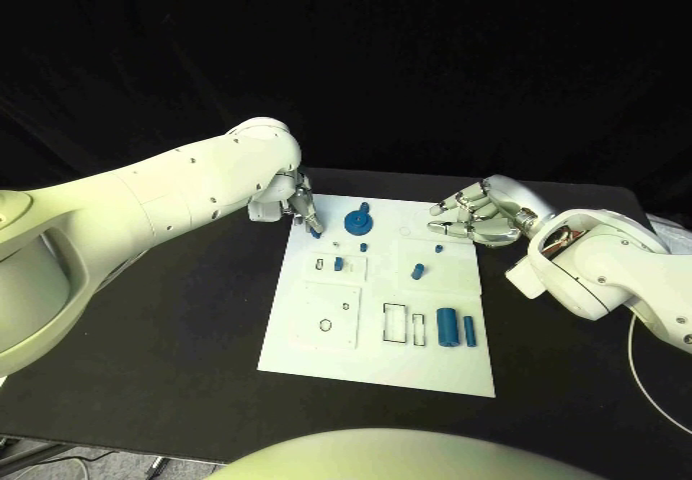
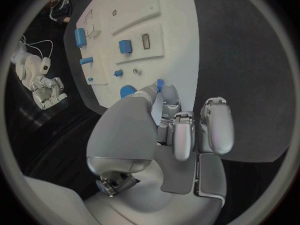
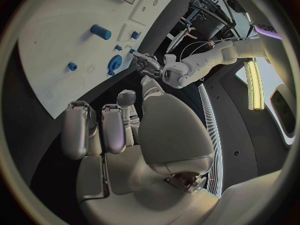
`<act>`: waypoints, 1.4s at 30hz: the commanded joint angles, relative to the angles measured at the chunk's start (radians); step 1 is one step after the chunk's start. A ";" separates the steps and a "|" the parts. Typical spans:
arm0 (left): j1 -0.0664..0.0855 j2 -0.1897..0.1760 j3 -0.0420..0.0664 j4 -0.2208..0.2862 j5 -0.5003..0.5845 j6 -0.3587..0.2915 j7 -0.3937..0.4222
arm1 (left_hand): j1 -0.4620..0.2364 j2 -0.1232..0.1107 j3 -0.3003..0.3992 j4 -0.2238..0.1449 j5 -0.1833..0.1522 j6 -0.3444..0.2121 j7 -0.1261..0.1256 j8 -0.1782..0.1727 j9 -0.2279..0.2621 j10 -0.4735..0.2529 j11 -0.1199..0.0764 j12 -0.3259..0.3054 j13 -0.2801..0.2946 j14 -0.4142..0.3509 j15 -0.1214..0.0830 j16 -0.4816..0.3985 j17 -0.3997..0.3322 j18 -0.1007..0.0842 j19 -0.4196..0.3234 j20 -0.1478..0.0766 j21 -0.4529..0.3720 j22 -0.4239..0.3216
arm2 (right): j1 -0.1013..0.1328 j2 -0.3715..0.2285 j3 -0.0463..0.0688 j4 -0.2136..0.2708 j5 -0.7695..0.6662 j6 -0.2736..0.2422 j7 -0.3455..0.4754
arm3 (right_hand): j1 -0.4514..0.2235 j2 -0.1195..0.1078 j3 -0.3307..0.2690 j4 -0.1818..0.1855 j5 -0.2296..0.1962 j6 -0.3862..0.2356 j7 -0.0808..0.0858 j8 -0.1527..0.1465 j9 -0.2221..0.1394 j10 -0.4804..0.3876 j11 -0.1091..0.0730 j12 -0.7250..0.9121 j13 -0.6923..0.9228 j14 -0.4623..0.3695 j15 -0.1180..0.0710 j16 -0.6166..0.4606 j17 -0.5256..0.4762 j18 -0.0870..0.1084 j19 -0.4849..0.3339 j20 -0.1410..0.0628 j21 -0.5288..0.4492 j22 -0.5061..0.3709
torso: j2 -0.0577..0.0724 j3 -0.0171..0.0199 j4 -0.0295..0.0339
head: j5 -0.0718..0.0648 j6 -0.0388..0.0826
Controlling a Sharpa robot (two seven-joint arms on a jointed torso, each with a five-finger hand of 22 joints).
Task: Assemble the parts on the task board
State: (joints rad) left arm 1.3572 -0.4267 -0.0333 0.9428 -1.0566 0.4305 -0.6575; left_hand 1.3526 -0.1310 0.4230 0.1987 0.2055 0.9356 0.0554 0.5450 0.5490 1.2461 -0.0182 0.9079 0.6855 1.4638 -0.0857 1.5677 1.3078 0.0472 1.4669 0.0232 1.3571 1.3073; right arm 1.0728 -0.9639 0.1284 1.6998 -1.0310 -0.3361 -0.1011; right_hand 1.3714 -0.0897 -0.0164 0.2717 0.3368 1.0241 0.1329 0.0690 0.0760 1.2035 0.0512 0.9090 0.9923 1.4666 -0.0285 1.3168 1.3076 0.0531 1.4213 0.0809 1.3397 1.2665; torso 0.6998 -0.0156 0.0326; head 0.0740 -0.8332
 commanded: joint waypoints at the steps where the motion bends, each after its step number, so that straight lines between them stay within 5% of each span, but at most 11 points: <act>1: -0.001 -0.001 0.000 0.005 0.031 -0.019 0.026 | -0.019 -0.003 0.144 -0.130 0.015 0.005 0.001 0.005 0.004 0.009 -0.002 0.006 0.004 0.107 0.008 0.003 0.263 0.005 0.022 0.008 -0.001 0.118 | -0.001 0.001 0.000 0.002 -0.008 0.009 0.012 | 0.010 0.002 -0.006 0.000 0.003 0.001 0.003 0.004 0.001 -0.006 -0.002 0.002 0.001 0.045 0.002 -0.005 0.013 0.018 -0.008 -0.002 -0.003 -0.002 | -0.001 0.0003 0.0012 | 0.001 -0.001; 13: -0.002 -0.069 0.001 0.099 0.134 -0.191 0.086 | -0.077 -0.044 0.216 -0.181 0.127 0.033 -0.004 0.014 0.023 0.049 -0.008 0.046 0.047 0.107 0.003 0.003 0.263 0.000 0.032 0.004 0.021 0.136 | -0.001 -0.002 0.000 0.002 0.000 0.008 0.014 | 0.010 0.003 -0.006 0.000 0.006 0.001 0.003 0.004 0.001 -0.006 -0.002 0.003 0.002 0.044 0.002 -0.005 0.012 0.018 -0.008 -0.002 -0.003 -0.001 | -0.001 0.0009 0.0026 | 0.003 0.003; 27: -0.005 -0.198 -0.004 0.294 0.155 -0.254 0.091 | -0.108 -0.065 0.234 -0.210 0.199 0.062 -0.009 0.006 0.025 0.076 -0.014 0.064 0.072 0.107 0.000 0.003 0.263 -0.005 0.041 0.000 0.039 0.151 | -0.002 -0.005 0.000 0.002 0.002 0.008 0.015 | 0.010 0.003 -0.007 0.000 0.008 0.001 0.003 0.004 0.001 -0.006 -0.002 0.003 0.002 0.044 0.002 -0.006 0.012 0.018 -0.008 -0.002 -0.003 -0.001 | 0.000 -0.0001 0.0017 | 0.007 0.004; 42: -0.059 -0.279 -0.020 0.418 0.088 -0.301 0.089 | -0.125 -0.073 0.239 -0.222 0.247 0.079 -0.013 -0.002 0.026 0.091 -0.017 0.074 0.088 0.107 -0.002 0.003 0.263 -0.007 0.045 -0.002 0.050 0.160 | -0.004 -0.005 0.000 0.000 0.003 -0.001 0.020 | 0.010 0.004 -0.007 0.000 0.011 0.001 0.003 0.004 0.001 -0.007 -0.002 0.001 0.000 0.044 0.002 -0.006 0.011 0.018 -0.008 -0.002 -0.003 -0.001 | 0.000 -0.0018 0.0012 | 0.012 -0.001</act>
State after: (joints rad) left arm 1.3009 -0.7040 -0.0536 1.3530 -0.9485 0.1528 -0.5741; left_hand 1.2331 -0.2055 0.5082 0.1370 0.4484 1.0029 0.0454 0.5466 0.5733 1.3294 -0.0341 0.9758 0.7723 1.4640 -0.0855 1.5678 1.3074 0.0472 1.4668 0.0234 1.4007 1.3081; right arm 1.0703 -0.9693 0.1284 1.6992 -1.0269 -0.3375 -0.0933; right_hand 1.3714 -0.0897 -0.0164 0.2717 0.3428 1.0240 0.1329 0.0691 0.0757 1.2036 0.0512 0.9090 0.9935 1.4666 -0.0284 1.3168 1.3073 0.0531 1.4213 0.0809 1.3398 1.2665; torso 0.6993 -0.0168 0.0342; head 0.0866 -0.8338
